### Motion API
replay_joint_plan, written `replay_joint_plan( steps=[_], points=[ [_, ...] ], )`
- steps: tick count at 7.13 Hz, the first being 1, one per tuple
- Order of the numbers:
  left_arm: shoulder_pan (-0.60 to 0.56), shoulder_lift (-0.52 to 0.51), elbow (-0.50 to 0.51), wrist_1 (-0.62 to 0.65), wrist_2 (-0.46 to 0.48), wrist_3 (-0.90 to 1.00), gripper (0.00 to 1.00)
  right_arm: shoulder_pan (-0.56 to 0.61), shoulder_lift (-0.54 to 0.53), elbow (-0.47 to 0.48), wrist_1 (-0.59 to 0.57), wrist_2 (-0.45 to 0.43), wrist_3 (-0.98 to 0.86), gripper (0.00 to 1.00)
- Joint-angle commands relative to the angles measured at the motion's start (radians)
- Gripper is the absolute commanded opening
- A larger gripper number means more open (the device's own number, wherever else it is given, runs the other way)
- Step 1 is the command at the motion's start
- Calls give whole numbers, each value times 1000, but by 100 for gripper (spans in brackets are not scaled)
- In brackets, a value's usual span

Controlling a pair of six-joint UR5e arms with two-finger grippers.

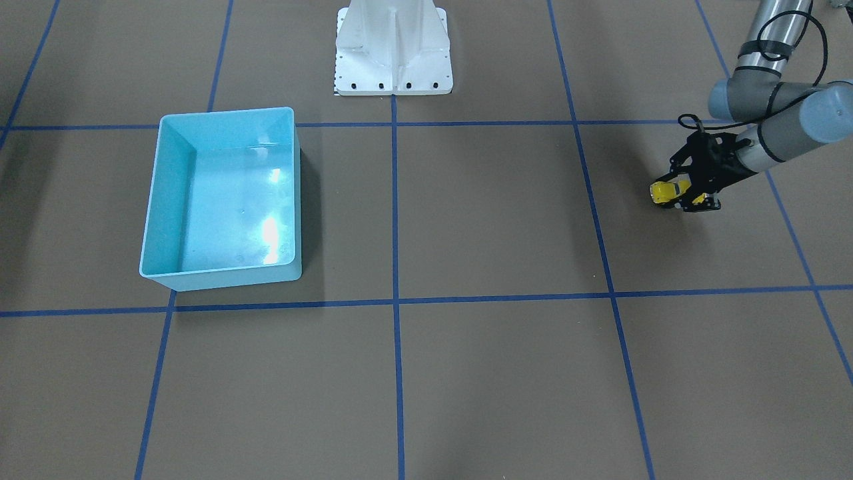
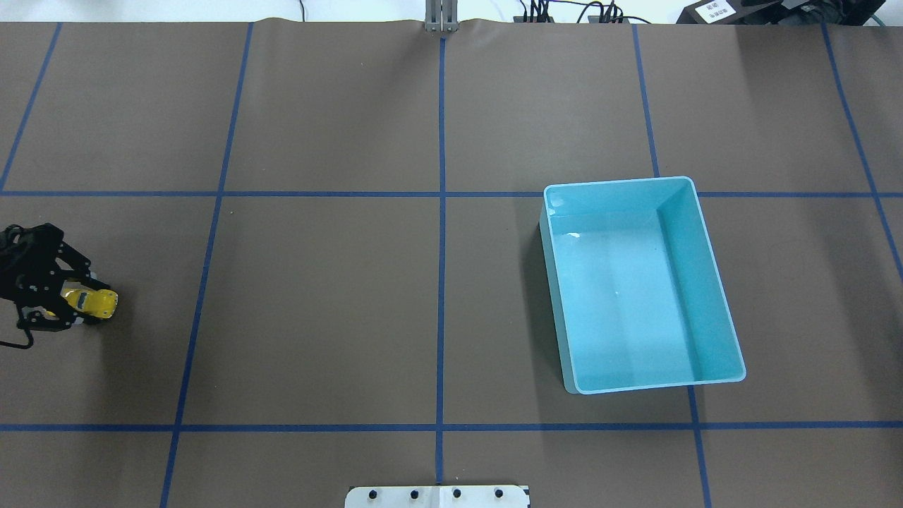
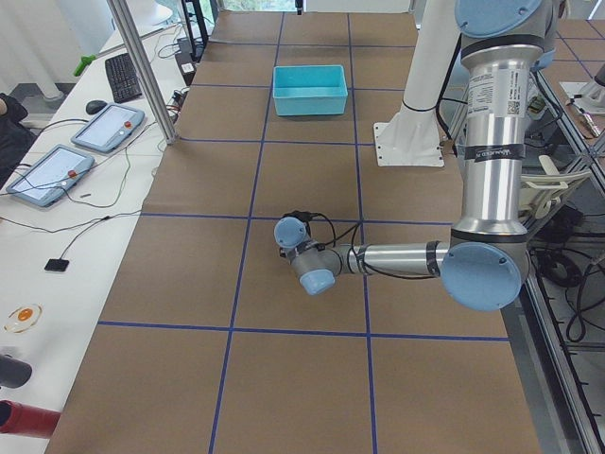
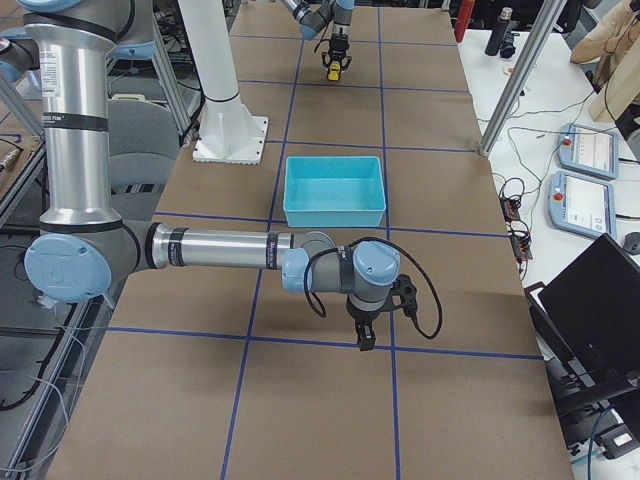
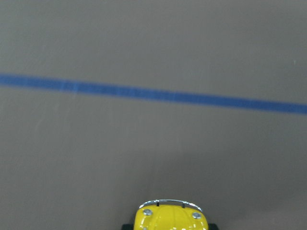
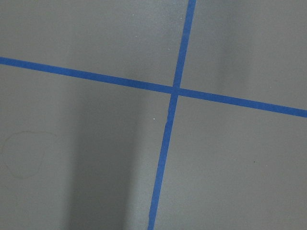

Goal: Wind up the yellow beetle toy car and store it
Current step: 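Lift the left gripper off so the car rolls forward, then withdraw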

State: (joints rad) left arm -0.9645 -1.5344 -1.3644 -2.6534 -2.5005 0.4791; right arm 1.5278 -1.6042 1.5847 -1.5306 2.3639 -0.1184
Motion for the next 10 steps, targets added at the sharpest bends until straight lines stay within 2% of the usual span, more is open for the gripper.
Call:
replay_joint_plan(
  steps=[1, 3, 8, 10],
  points=[
    [-107, 16, 57, -48, -93, 23, 100, 0, -13, 3, 1, 0, 0, 100],
    [-151, 16, 64, -45, -138, 23, 100, 0, -11, 3, 1, 0, 0, 100],
    [-152, 10, 59, -34, -139, 23, 100, 0, -10, 1, 1, 0, 0, 100],
    [-189, -7, 33, 21, -161, -19, 100, 0, -11, 1, 1, 0, 0, 100]
  ],
)
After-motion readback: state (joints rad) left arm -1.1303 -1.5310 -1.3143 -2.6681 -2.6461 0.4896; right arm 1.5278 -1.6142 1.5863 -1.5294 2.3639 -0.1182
